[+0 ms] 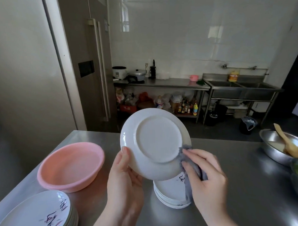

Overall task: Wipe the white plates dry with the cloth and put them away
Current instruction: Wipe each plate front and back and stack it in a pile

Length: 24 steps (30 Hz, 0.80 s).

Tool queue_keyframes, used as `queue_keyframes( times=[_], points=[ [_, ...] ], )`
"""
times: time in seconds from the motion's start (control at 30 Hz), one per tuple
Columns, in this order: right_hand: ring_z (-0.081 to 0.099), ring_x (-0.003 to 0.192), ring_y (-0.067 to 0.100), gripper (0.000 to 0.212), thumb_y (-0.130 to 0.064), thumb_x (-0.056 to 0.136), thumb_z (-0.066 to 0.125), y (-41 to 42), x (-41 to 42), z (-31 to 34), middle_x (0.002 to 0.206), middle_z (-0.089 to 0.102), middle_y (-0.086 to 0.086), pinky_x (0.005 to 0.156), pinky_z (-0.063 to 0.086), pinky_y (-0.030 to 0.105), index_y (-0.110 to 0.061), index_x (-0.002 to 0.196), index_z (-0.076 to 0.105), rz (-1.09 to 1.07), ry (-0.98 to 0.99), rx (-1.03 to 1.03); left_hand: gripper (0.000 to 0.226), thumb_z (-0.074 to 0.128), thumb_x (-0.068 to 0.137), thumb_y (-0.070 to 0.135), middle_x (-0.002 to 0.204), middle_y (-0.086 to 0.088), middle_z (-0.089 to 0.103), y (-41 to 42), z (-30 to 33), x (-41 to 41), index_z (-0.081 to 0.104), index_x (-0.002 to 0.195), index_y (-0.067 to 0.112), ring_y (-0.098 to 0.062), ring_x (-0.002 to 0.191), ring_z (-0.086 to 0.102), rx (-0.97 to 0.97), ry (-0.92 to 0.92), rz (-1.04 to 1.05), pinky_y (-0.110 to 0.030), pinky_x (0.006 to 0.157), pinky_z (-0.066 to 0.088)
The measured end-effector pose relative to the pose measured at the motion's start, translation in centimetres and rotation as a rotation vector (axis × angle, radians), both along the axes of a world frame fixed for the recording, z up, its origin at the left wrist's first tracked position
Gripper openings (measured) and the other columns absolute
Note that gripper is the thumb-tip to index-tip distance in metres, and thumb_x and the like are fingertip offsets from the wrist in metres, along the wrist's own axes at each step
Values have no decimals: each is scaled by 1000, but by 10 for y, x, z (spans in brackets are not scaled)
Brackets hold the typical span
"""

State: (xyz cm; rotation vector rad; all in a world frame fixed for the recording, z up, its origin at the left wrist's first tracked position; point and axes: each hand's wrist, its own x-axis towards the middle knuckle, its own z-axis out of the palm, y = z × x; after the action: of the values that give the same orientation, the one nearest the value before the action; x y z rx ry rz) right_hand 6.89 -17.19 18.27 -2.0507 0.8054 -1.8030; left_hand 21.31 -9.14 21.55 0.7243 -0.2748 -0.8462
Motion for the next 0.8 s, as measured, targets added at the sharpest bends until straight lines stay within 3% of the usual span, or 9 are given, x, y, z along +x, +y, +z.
queue_keyframes(
  times=[0.1, 0.2, 0.3, 0.43, 0.53, 0.6, 0.7, 0.8],
  points=[
    [64, 98, 3, 36, -1, 80, 73, -20, -6, 20, 101, 68, -13, 85, 44, 8, -34, 95, 73, 81, -124, 299, 28, 54, 93, 35, 90, -1, 74, 4, -7, -2, 77, 87, 20, -8, 78, 68, 33, -212, -65, -21, 61, 54],
    [64, 96, 1, 30, -5, 83, 70, -35, -8, 44, 101, 68, -12, 84, 48, 13, -32, 95, 73, 100, -42, 370, 27, 64, 86, 42, 79, -4, 66, 6, -10, 0, 72, 85, 17, -14, 69, 58, 64, -431, -106, -21, 57, 46],
    [61, 101, 3, 27, -7, 84, 70, -30, 2, 62, 102, 66, -16, 90, 47, 21, -29, 99, 73, 65, 58, 245, 32, 60, 84, 40, 80, -7, 70, 5, -10, -3, 73, 91, 13, -15, 68, 60, 44, -541, -181, -20, 56, 47],
    [55, 101, 5, 28, -8, 76, 72, -8, 19, 67, 100, 64, -17, 91, 41, 17, -27, 97, 75, 160, 271, -69, 29, 60, 86, 36, 87, -15, 72, 6, -17, -5, 74, 96, 12, -19, 75, 64, 20, -603, -217, -23, 61, 49],
    [54, 105, 6, 32, -5, 76, 76, 4, 23, 50, 103, 64, -17, 92, 43, 21, -27, 99, 75, 239, 336, -88, 30, 61, 87, 34, 91, -16, 73, 8, -28, -7, 74, 101, 12, -20, 79, 67, 29, -598, -243, -24, 65, 50],
    [58, 106, 6, 33, -4, 77, 76, 4, 17, 41, 103, 66, -19, 92, 44, 20, -30, 98, 75, 283, 277, 47, 31, 62, 86, 34, 89, -14, 73, 8, -37, -10, 74, 101, 10, -19, 77, 67, 47, -564, -271, -22, 62, 50],
    [64, 100, 2, 33, -6, 78, 75, -6, -4, 28, 101, 70, -17, 84, 46, 11, -34, 95, 74, 222, 18, 322, 31, 62, 84, 36, 85, -12, 73, 7, -47, -9, 75, 96, 10, -18, 71, 63, 119, -526, -277, -21, 58, 46],
    [68, 92, 7, 27, -9, 78, 76, -16, -38, 3, 95, 73, -10, 78, 52, 18, -31, 93, 74, 59, -177, 508, 30, 62, 83, 37, 81, -7, 73, 1, -59, -2, 75, 91, 12, -14, 67, 62, 188, -564, -217, -18, 56, 46]
  ],
)
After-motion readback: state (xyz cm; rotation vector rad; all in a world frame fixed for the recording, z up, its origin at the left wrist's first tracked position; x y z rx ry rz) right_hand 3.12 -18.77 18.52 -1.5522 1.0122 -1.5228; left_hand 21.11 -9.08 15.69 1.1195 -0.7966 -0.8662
